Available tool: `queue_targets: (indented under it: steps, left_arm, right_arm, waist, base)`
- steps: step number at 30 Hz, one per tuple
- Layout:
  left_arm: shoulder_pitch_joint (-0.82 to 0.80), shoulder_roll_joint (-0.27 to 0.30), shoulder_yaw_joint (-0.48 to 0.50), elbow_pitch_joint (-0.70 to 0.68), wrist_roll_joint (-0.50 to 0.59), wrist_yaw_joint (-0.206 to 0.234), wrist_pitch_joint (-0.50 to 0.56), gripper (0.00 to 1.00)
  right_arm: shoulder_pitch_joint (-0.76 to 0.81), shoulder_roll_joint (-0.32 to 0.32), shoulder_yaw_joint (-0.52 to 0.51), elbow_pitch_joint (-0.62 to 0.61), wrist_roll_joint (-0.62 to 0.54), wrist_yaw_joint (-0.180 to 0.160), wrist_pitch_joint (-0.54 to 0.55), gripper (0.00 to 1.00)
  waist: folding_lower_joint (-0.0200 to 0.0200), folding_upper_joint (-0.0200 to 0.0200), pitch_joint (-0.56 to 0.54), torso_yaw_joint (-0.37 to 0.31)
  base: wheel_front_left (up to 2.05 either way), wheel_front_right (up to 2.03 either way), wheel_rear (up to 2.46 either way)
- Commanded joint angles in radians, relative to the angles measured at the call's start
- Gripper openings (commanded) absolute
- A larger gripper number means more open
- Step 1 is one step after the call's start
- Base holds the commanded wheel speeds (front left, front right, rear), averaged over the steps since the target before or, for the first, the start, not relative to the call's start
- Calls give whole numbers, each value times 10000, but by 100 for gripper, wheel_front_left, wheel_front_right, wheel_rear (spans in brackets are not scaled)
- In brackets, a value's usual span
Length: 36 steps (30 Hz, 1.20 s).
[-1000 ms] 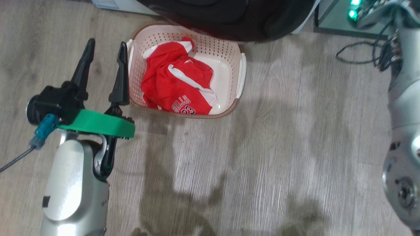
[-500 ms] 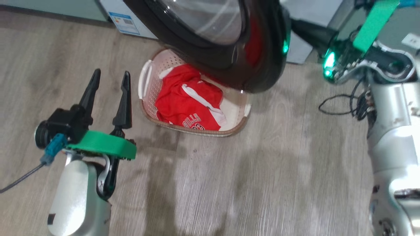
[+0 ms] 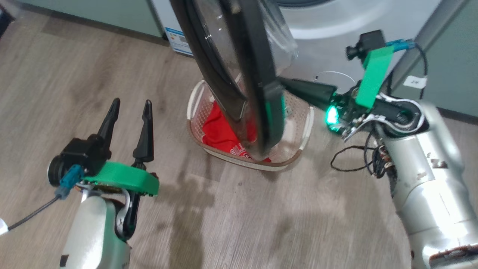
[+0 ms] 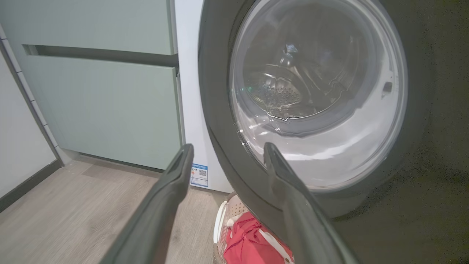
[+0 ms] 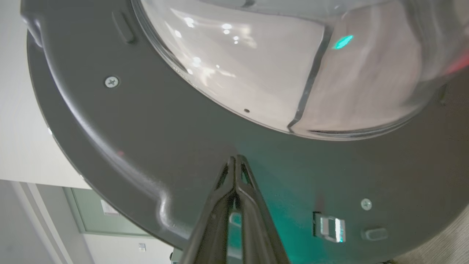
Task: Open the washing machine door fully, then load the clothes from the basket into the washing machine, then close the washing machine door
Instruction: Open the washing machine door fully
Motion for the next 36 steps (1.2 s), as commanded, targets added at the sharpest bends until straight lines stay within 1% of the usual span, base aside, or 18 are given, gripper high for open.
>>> queue_targets:
  steps: [1, 10, 19, 24, 27, 30, 33, 34, 35, 36]
  left_arm:
    - [-52, 150, 246, -262, -72, 100, -51, 100]
    - [65, 150, 112, -225, -346, 326, -51, 100]
    - [126, 149, -57, -253, -584, 505, -51, 100]
    - [139, 149, -77, -280, -637, 545, -51, 100]
    - [148, 149, -87, -301, -669, 581, -51, 100]
    - [171, 149, -100, -328, -697, 619, -51, 100]
    - [214, 149, -74, -355, -692, 645, -51, 100]
    - [229, 149, -61, -355, -682, 643, -51, 100]
    - [240, 149, -45, -352, -677, 638, -51, 100]
    - [248, 149, -27, -344, -671, 630, -51, 100]
  right_arm:
    - [-13, 266, 431, -537, 249, 8, -89, 0]
    - [180, 267, 1705, -891, 829, 8, -511, 0]
    - [112, 267, 2293, -745, 1117, 8, -947, 0]
    - [121, 255, 2340, -703, 1176, 8, -1052, 0]
    - [275, 170, 2187, -839, 1296, 8, -1223, 0]
    - [641, -1, 1879, -1259, 1450, 8, -1506, 0]
    - [1221, -170, 1445, -1926, 1677, 8, -1834, 0]
    - [1462, -207, 1286, -2193, 1758, 8, -1957, 31]
    - [1721, -251, 1126, -2433, 1826, 8, -2096, 73]
    - [1981, -312, 980, -2678, 1823, 8, -2272, 100]
  waist:
    - [1, -1, -121, 251]
    - [1, -1, -205, 953]
    - [1, -1, -268, 1447]
    - [1, -1, -245, 1533]
    - [1, -1, -228, 1549]
    - [1, -1, -239, 1541]
    - [1, -1, -263, 1479]
    - [1, -1, -273, 1453]
    - [1, -1, -280, 1427]
    - [1, -1, -289, 1403]
  base:
    - [0, 0, 0]
    - [0, 0, 0]
    - [0, 0, 0]
    - [0, 0, 0]
    - [0, 0, 0]
    - [0, 0, 0]
    - [0, 0, 0]
    - [0, 0, 0]
    - [0, 0, 0]
    - [0, 0, 0]
